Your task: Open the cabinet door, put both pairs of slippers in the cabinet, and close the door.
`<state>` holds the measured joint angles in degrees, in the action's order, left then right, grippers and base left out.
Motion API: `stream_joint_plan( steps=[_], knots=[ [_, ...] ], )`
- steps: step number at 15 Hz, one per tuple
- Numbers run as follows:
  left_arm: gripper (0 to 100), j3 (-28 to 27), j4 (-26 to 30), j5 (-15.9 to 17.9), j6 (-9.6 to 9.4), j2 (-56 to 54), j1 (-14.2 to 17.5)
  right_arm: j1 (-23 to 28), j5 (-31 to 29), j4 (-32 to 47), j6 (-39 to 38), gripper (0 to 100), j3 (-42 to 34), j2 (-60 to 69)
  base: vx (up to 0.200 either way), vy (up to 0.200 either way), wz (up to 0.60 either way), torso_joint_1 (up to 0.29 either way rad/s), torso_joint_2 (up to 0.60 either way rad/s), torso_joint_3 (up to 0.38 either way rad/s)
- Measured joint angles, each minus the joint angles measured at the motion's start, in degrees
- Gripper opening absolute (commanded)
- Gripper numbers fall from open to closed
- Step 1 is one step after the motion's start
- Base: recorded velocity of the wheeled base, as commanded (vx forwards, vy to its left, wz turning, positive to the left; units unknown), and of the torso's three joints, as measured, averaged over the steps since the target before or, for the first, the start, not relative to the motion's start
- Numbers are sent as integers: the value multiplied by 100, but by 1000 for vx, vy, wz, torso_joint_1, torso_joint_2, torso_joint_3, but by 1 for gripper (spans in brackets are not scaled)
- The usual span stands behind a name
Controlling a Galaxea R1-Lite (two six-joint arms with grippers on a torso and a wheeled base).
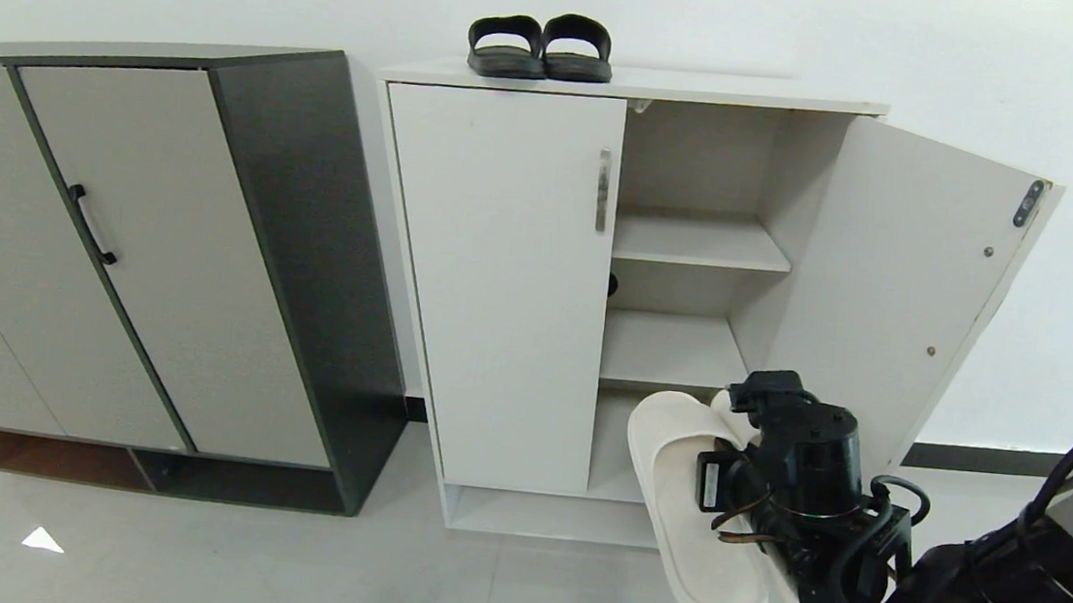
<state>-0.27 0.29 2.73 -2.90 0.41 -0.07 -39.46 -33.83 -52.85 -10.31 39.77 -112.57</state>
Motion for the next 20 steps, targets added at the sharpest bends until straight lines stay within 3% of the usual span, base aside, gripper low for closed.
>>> stream_joint_plan(
  steps=[4, 10, 20],
  knots=[
    [0, 16, -9, 6, 0, -52, -4, -11, -187, -13, -156, 0, 552, -424, 0, 0, 0, 0, 0, 0],
    [0, 20, -5, -2, 28, -60, -4, -28, -895, 407, -197, 0, 2266, -1229, 0, -200, 0, 5, 2, 4],
    [0, 17, -2, -2, 34, -57, 0, -288, -967, 402, -50, 0, 3000, -1701, 0, 0, 0, 0, 0, 0]
  ],
)
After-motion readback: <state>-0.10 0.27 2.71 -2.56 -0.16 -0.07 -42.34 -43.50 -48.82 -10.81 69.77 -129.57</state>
